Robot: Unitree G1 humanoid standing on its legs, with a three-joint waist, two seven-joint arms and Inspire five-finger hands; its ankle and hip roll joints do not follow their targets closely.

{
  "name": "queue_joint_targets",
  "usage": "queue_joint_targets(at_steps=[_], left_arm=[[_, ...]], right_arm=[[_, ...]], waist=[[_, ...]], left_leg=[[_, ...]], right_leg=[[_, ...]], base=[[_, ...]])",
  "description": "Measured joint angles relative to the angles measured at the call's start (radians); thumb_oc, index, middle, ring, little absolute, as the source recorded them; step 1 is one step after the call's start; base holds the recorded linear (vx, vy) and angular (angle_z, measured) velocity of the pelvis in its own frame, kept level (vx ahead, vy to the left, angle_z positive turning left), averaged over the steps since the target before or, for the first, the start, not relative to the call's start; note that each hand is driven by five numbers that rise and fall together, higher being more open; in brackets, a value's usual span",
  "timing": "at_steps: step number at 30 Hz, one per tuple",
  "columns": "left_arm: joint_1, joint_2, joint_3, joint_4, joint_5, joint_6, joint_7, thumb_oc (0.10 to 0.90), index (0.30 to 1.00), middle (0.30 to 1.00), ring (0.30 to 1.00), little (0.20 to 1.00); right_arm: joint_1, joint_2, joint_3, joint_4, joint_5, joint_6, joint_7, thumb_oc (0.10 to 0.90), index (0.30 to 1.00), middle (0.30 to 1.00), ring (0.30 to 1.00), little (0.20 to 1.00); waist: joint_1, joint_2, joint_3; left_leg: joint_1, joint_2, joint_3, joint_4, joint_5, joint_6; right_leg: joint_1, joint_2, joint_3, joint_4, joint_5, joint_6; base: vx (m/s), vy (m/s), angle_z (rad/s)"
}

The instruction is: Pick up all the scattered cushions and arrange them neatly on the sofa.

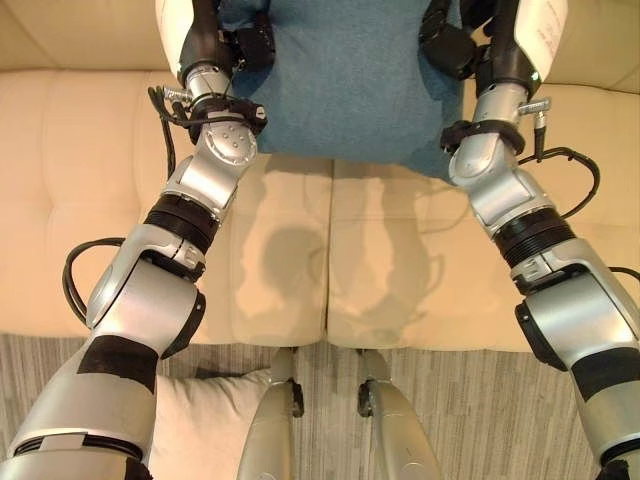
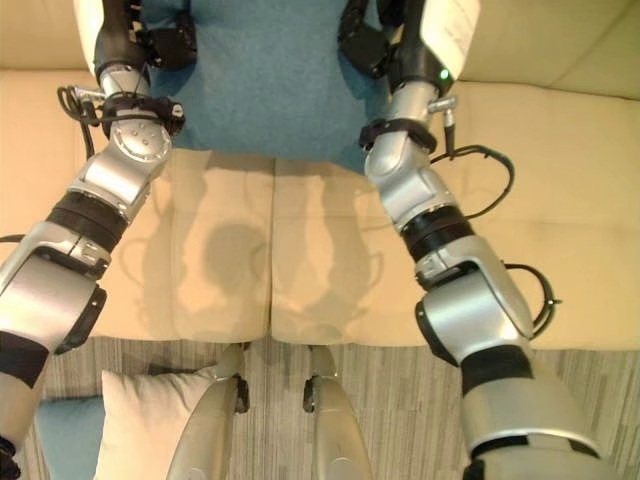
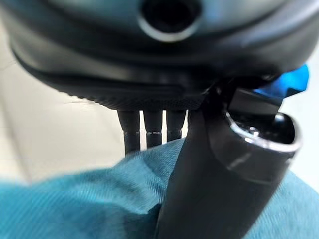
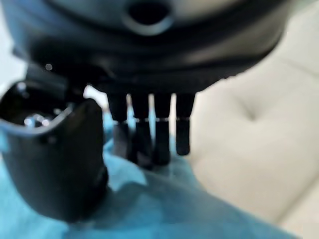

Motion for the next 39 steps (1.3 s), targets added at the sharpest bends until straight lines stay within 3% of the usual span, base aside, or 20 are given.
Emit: queue_joint_targets(at_steps=[6,16,19,24,27,29,32,33,34,37,39], left_arm=[[0.030,0.048,0.012,-0.132,0.010,-0.003,-0.005,0.800,0.900,0.900,0.900,0.900],[0.233,0.032,0.060,-0.203,0.013,-0.006,-0.057,0.800,0.900,0.900,0.900,0.900],[0.286,0.044,0.110,-0.234,0.010,-0.004,-0.085,0.800,0.900,0.900,0.900,0.900],[0.569,0.083,0.231,-0.460,0.021,-0.012,-0.118,0.800,0.900,0.900,0.900,0.900],[0.770,0.107,0.343,-0.610,0.061,-0.035,-0.153,0.800,0.900,0.900,0.900,0.900],[0.939,0.105,0.396,-0.696,0.111,-0.037,-0.195,0.800,0.900,0.900,0.900,0.900],[1.056,0.103,0.405,-0.707,0.148,-0.036,-0.220,0.800,0.900,0.900,0.900,0.900],[1.181,0.048,0.474,-0.717,0.190,-0.068,-0.262,0.800,0.900,0.900,0.900,0.900],[1.250,0.028,0.480,-0.701,0.189,-0.065,-0.273,0.800,0.900,0.900,0.900,0.900],[1.452,-0.052,0.498,-0.586,0.190,-0.065,-0.329,0.800,0.900,0.900,0.900,0.900],[1.501,-0.082,0.495,-0.454,0.189,-0.015,-0.356,0.800,0.900,0.900,0.900,0.900]], right_arm=[[0.003,0.001,-0.031,-0.029,0.013,0.003,0.028,0.800,0.900,0.900,0.900,0.900],[0.097,0.001,-0.134,-0.069,0.013,-0.009,0.070,0.800,0.900,0.900,0.900,0.900],[0.137,-0.039,-0.181,-0.133,0.014,-0.009,0.091,0.800,0.900,0.900,0.900,0.900],[0.419,-0.123,-0.320,-0.371,0.012,-0.017,0.143,0.800,0.900,0.900,0.900,0.900],[0.619,-0.116,-0.447,-0.511,-0.012,-0.050,0.192,0.800,0.900,0.900,0.900,0.900],[0.789,-0.057,-0.535,-0.577,-0.026,-0.077,0.229,0.800,0.900,0.900,0.900,0.900],[0.901,-0.039,-0.546,-0.557,-0.027,-0.078,0.259,0.800,0.900,0.900,0.900,0.900],[1.016,0.016,-0.582,-0.568,-0.051,-0.102,0.295,0.800,0.900,0.900,0.900,0.900],[1.080,0.024,-0.579,-0.553,-0.058,-0.102,0.315,0.800,0.900,0.900,0.900,0.900],[1.255,0.062,-0.577,-0.450,-0.120,-0.101,0.371,0.800,0.900,0.900,0.900,0.900],[1.304,0.077,-0.568,-0.366,-0.145,-0.089,0.397,0.800,0.900,0.900,0.900,0.900]], waist=[[0.005,-0.001,0.069],[0.002,-0.001,0.071],[0.001,0.000,0.071],[0.001,0.000,0.070],[0.003,0.000,0.070],[-0.001,-0.001,0.070],[0.000,0.000,0.051],[-0.004,-0.004,0.046],[-0.003,-0.005,0.045],[-0.007,-0.009,-0.027],[-0.010,-0.016,-0.057]], left_leg=[[0.014,-0.002,0.000,0.000,0.004,0.005],[0.055,0.018,0.001,-0.001,-0.004,0.004],[0.059,0.018,0.004,-0.001,-0.004,0.004],[0.170,0.007,0.005,-0.001,-0.015,0.010],[0.216,0.014,0.004,-0.001,-0.043,0.007],[0.266,0.012,0.003,-0.002,-0.057,0.004],[0.289,0.012,0.004,-0.002,-0.083,-0.001],[0.322,0.014,0.010,-0.002,-0.083,0.004],[0.350,0.013,0.010,-0.002,-0.087,0.004],[0.394,0.012,0.013,-0.002,-0.115,0.002],[0.420,0.016,0.014,-0.003,-0.123,0.001]], right_leg=[[0.005,-0.001,0.002,0.018,0.001,0.001],[0.040,0.018,0.008,0.020,0.003,0.001],[0.043,0.019,0.009,0.020,0.007,0.002],[0.166,0.010,0.005,0.007,-0.009,0.009],[0.218,0.017,0.005,-0.007,-0.017,0.013],[0.276,0.015,0.004,-0.021,-0.023,0.015],[0.298,0.012,0.007,-0.022,-0.043,0.021],[0.329,0.013,0.005,-0.020,-0.041,0.016],[0.357,0.014,0.005,-0.021,-0.048,0.021],[0.407,0.009,0.004,-0.036,-0.068,0.023],[0.434,0.012,0.003,-0.036,-0.077,0.022]], base=[[-0.01,0.004,-0.01],[-0.03,0.013,-0.04],[0.01,0.012,-0.01],[0.04,-0.002,0.07],[0.06,-0.029,0.01],[0.02,-0.015,0.01],[0.03,-0.042,-0.03],[0.02,-0.042,-0.04],[0.04,-0.089,-0.03],[0.00,-0.041,-0.01],[-0.02,-0.110,0.02]])
